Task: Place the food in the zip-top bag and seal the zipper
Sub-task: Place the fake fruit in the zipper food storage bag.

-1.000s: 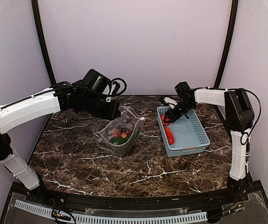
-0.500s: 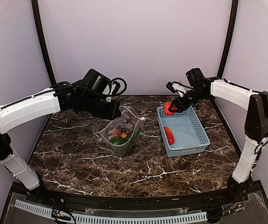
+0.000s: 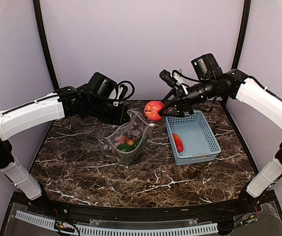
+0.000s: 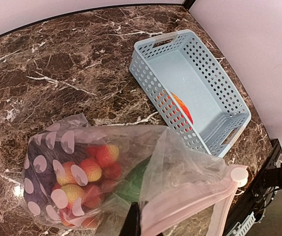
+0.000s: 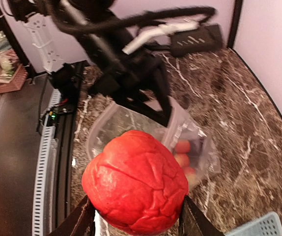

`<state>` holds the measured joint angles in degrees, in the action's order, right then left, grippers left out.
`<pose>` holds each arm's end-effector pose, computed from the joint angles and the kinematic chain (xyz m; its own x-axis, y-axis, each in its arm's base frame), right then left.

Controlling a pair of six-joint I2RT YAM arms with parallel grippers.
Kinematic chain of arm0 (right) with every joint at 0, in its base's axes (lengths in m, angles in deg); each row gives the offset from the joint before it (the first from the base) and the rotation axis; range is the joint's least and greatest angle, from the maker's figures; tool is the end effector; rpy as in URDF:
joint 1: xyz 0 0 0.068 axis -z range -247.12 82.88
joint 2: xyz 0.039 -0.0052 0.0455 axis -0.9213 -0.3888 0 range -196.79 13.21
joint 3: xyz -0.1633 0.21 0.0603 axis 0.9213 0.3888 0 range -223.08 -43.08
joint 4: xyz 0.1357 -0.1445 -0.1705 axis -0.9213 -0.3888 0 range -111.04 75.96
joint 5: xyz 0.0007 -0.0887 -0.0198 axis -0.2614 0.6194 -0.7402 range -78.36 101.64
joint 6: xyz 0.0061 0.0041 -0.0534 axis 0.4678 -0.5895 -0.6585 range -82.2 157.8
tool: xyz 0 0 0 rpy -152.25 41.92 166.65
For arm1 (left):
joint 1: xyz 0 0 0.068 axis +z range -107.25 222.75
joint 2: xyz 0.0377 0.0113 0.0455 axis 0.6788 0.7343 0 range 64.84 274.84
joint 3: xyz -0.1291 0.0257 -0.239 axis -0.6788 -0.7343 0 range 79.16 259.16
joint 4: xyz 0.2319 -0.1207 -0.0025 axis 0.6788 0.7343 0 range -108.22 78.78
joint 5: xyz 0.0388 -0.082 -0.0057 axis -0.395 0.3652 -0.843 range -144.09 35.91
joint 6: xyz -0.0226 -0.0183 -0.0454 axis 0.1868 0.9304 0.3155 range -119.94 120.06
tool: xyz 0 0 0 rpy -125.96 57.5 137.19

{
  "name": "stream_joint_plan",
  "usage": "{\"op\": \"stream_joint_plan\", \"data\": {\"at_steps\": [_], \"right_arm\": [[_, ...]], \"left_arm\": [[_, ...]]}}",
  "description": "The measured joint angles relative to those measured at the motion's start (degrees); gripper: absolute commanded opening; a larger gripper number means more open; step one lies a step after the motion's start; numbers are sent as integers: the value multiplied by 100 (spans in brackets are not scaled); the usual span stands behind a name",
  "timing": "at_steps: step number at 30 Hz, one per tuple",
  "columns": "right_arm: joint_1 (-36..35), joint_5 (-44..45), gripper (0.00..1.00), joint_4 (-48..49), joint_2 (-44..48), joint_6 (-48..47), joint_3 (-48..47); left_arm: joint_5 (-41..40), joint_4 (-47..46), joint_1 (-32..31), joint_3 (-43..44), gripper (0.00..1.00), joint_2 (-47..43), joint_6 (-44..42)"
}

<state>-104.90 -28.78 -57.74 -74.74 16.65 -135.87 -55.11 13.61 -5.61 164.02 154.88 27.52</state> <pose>0.2452 0.2195 0.3943 -0.1503 -0.4640 -0.8730 -0.9861 0.1341 0.0985 0.2378 -0.2664 0.3491 -0.6952 0.0879 -0.7134 0.4702 0.8064 -0.3588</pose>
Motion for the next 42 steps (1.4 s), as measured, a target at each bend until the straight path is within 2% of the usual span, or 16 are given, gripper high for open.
{"op": "stream_joint_plan", "data": {"at_steps": [3, 8, 16, 22, 26, 33, 42], "right_arm": [[-387, -243, 38, -146, -79, -85, -210], [-935, -157, 38, -249, -345, -352, -361], [-1478, 601, 37, -363, -833, -713, -525], [-1853, 1770, 54, -249, -977, -909, -529], [-2065, 2500, 61, -155, -1051, -1012, -529], [-2149, 3123, 65, 57, -1049, -1001, -529], [-2149, 3270, 66, 118, -988, -946, -505]], "left_arm": [[127, -55, 0, 0, 1, 0, 42], [278, -57, 0, -7, 1, 0, 92], [402, -184, 0, -127, 1, -37, 188], [472, -262, 0, -254, 1, -210, 247], [485, -284, 0, -295, 1, -216, 282], [485, -302, 9, -332, 1, -216, 282], [479, -308, 17, -361, 1, -216, 282]]}}
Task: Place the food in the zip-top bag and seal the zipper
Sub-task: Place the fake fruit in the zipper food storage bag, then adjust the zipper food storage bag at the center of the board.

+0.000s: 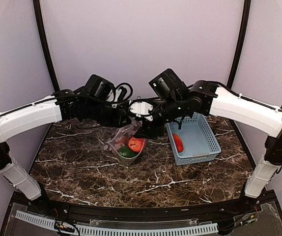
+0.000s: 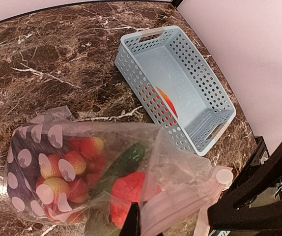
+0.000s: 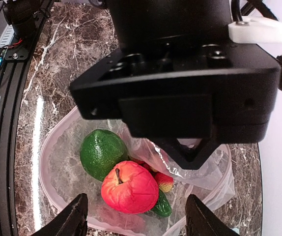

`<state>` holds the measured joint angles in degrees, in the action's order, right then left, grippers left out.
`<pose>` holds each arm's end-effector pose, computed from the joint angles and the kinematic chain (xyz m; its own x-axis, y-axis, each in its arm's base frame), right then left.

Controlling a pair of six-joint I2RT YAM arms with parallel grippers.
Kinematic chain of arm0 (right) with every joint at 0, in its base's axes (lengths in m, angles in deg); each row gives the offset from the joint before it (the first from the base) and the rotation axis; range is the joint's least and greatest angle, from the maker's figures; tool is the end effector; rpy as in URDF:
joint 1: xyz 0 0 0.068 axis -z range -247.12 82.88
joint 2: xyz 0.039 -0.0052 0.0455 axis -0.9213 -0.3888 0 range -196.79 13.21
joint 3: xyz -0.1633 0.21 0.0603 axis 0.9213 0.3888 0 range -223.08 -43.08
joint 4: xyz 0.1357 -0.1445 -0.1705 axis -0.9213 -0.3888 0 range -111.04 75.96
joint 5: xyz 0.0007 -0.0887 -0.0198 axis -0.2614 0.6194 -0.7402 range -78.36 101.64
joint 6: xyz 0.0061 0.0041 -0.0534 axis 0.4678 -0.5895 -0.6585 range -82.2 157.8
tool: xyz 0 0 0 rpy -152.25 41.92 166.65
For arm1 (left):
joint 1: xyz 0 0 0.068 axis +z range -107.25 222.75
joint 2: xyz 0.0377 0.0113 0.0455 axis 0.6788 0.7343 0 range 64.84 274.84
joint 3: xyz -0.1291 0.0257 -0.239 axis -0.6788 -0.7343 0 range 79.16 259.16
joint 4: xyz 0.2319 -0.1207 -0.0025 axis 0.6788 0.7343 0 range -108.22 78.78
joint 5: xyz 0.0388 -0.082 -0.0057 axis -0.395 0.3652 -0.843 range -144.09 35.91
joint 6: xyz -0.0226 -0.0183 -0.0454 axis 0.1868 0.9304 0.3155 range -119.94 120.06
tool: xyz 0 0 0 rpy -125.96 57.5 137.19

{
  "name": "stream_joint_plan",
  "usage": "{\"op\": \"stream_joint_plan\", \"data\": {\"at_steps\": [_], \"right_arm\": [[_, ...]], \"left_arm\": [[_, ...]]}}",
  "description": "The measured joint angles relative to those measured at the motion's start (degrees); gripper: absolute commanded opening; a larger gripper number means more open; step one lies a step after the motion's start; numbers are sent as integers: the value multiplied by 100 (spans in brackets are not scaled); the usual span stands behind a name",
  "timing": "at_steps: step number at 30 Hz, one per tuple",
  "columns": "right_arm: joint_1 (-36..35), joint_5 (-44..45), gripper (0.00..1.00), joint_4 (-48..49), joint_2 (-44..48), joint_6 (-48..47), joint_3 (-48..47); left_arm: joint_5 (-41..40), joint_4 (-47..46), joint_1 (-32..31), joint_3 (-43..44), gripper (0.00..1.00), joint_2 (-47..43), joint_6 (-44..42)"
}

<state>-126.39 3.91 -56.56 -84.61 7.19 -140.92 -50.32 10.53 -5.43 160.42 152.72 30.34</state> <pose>0.1907 0.3304 0.3613 0.1623 -0.7142 -0.6809 -0.9525 0.0668 -0.2972 0.2315 -0.2622 0.3452 -0.7264 0.0572 -0.6849 0.4784 0.7576 -0.4441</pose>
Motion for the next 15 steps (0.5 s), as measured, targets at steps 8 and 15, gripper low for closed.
{"op": "stream_joint_plan", "data": {"at_steps": [8, 15], "right_arm": [[304, -525, 65, -319, 267, 372, -566], [2039, -925, 65, 7, 1397, 479, 37]], "left_arm": [[-149, 686, 160, 1012, 1, 201, -249], [-474, 1639, 195, 1919, 1, 457, -804]]}}
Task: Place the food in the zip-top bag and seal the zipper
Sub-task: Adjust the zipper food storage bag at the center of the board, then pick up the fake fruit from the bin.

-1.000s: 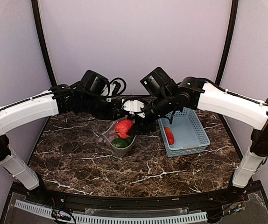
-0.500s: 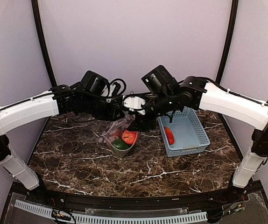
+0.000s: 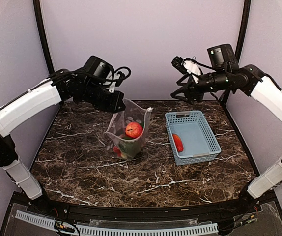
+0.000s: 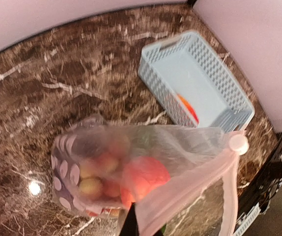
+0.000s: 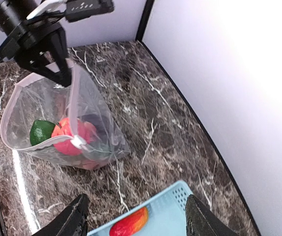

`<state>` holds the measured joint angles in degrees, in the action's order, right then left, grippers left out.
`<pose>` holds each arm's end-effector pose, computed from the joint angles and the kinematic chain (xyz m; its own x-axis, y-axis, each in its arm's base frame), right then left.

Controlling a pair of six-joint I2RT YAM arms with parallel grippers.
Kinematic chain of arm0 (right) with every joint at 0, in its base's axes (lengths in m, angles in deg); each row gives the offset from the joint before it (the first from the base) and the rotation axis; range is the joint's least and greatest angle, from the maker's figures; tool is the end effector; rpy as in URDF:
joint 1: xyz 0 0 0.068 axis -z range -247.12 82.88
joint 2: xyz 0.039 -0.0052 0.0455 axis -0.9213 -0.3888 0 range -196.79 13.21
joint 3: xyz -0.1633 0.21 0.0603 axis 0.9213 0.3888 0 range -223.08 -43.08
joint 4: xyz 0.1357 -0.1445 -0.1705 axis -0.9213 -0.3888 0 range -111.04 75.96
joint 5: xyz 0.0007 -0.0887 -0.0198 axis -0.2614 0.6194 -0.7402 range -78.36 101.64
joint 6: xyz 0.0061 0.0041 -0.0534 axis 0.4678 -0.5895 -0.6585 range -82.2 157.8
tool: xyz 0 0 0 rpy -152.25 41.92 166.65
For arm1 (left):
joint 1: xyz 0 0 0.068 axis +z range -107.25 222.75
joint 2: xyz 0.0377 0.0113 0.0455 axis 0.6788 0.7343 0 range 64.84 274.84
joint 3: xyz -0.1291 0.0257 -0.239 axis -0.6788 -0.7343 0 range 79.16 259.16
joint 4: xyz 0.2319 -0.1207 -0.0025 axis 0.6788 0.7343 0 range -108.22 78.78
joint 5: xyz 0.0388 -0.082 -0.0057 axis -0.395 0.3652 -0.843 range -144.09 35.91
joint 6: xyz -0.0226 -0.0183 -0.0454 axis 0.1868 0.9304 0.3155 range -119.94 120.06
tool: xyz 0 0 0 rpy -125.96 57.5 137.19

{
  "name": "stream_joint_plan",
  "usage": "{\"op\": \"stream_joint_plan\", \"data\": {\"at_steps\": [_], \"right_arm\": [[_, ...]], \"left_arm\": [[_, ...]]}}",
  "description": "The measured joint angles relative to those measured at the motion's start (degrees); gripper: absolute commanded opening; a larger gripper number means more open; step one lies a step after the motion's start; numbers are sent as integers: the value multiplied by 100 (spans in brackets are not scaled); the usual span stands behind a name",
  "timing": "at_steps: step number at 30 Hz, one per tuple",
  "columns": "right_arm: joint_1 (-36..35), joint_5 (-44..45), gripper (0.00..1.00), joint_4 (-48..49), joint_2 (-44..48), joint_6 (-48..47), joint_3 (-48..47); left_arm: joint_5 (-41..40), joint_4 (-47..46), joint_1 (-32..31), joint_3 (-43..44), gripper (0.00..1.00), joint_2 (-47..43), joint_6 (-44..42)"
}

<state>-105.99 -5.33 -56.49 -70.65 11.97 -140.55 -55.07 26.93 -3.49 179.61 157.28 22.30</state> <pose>0.2350 0.2030 0.4398 0.0101 -0.5270 -0.8498 -0.8830 0.3940 -0.2549 0.2445 -0.2543 0.4046 -0.6563 0.1381 -0.7417 0.5016 0.8143 -0.2922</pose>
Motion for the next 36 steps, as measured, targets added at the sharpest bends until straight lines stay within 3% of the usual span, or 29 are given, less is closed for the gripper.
{"op": "stream_joint_plan", "data": {"at_steps": [8, 14, 19, 36], "right_arm": [[601, -291, 65, -59, 308, 61, 1596], [1029, -487, 65, -26, 313, -2, 1742], [1213, -599, 67, 28, 131, -70, 2068], [1495, -603, 65, 22, -1349, 136, 2417]], "left_arm": [[686, 507, -138, -549, 1, 1001, -170], [763, 341, -177, 127, 1, 623, -181], [761, 173, -164, 133, 1, 162, -96], [693, 76, -166, -367, 1, 260, -35]]}}
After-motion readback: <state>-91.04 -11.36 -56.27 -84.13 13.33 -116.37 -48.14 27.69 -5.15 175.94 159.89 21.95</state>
